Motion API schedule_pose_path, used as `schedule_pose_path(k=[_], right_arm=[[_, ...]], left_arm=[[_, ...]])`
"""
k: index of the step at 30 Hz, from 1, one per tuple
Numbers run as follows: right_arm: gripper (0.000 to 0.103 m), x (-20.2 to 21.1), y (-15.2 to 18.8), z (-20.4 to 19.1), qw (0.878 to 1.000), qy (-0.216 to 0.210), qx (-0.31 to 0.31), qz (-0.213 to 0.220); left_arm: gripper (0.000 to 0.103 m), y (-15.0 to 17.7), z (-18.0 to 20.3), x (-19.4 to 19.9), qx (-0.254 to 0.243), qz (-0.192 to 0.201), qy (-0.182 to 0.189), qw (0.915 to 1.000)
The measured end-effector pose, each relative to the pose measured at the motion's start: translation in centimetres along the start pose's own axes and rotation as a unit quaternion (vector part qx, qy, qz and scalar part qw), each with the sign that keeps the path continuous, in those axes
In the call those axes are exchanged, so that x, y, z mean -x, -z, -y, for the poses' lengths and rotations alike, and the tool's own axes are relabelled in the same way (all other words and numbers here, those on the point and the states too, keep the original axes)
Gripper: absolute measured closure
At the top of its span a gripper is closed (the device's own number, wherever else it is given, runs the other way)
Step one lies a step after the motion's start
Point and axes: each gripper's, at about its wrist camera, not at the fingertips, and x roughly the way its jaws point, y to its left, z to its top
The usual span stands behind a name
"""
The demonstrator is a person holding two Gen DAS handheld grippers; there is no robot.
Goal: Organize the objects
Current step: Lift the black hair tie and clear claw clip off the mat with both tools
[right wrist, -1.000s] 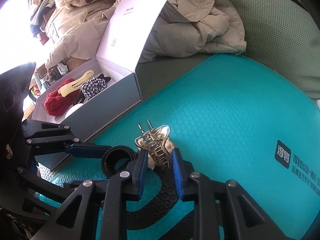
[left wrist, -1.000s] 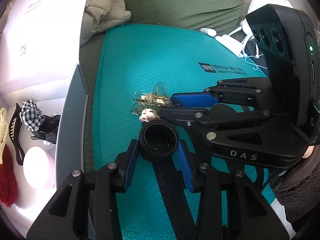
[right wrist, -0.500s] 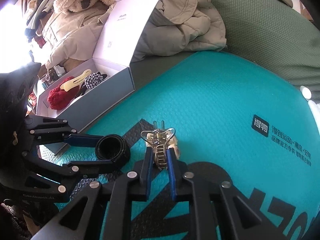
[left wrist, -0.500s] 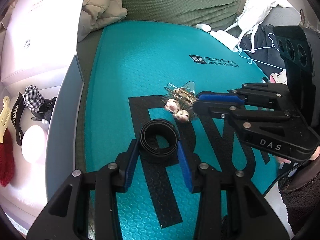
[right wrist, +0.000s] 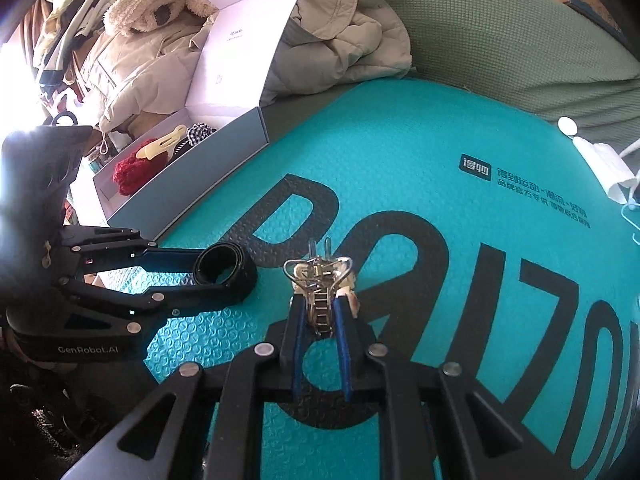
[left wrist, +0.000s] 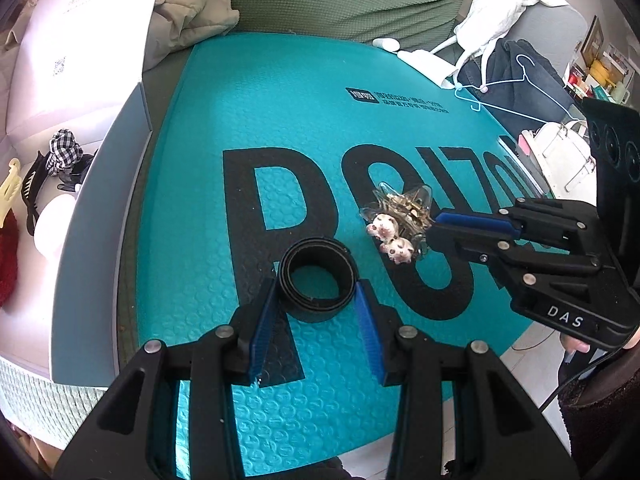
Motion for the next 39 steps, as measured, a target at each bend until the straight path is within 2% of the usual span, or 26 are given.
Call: schedule_pose_path(k=[5, 7, 9, 11, 12, 15, 18, 20, 28, 31, 36, 39], right_arm=[[0.087, 0.0, 0.1, -0.4, 1.0, 0.022, -0.004, 0.019], [0.079, -0.3, -0.1, -0.4, 0.999, 0.027, -0.006, 0.019], [0.053, -0.9, -0.2, -0.3, 0.999, 0.033, -0.013, 0.012], [0.048, -1.3, -0.3, -0.3, 0.999, 0.035, -0.015, 0.01], [0.048, -1.5, -0.3, -0.4, 0.999, 0.033, -0.014, 0.011], [0.048, -2.2, -0.2, 0.0, 0.999, 0.038, -0.013, 0.005], [0.048, -3.0, -0.1, 0.6, 0.999, 0.036, -0.019, -0.006], [0.048, -3.4, -0.1, 0.8, 0.999, 0.029, -0.021, -0.007], [0.047, -4.1, -0.1, 0.5, 0.998, 0.068, 0.007, 0.012], [0.048, -4.1, 0.0, 0.8, 0.997, 0.076, -0.002, 0.016], [0.057, -3.6, 0.4, 1.3, 0.997, 0.076, -0.008, 0.021], [0.058, -3.4, 0.6, 1.6, 0.997, 0.08, -0.008, 0.021]], left_arm=[[0.065, -0.8, -0.2, -1.2, -0.008, -0.007, -0.013, 0.9999], [0.064, -1.0, -0.4, -1.5, -0.008, -0.005, -0.014, 0.9999], [0.063, -1.1, -0.6, -1.7, -0.007, -0.006, -0.013, 0.9999], [0.056, -1.3, -0.7, -1.8, -0.006, -0.005, -0.011, 0.9999], [0.052, -1.4, -0.7, -1.9, -0.006, -0.005, -0.009, 0.9999], [0.051, -1.8, -0.7, -2.3, -0.003, -0.004, -0.022, 0.9997], [0.038, -2.1, -0.9, -2.6, 0.006, 0.0, -0.006, 1.0], [0.034, -2.2, -1.0, -2.7, 0.008, 0.001, 0.0, 1.0], [0.03, -2.6, -0.5, -3.1, 0.004, 0.003, -0.015, 0.9999], [0.03, -2.7, -0.2, -3.4, 0.004, 0.008, -0.022, 0.9997], [0.03, -2.9, 0.6, -3.9, -0.009, 0.013, -0.027, 0.9995], [0.031, -2.9, 1.1, -4.3, -0.017, 0.019, -0.038, 0.999]])
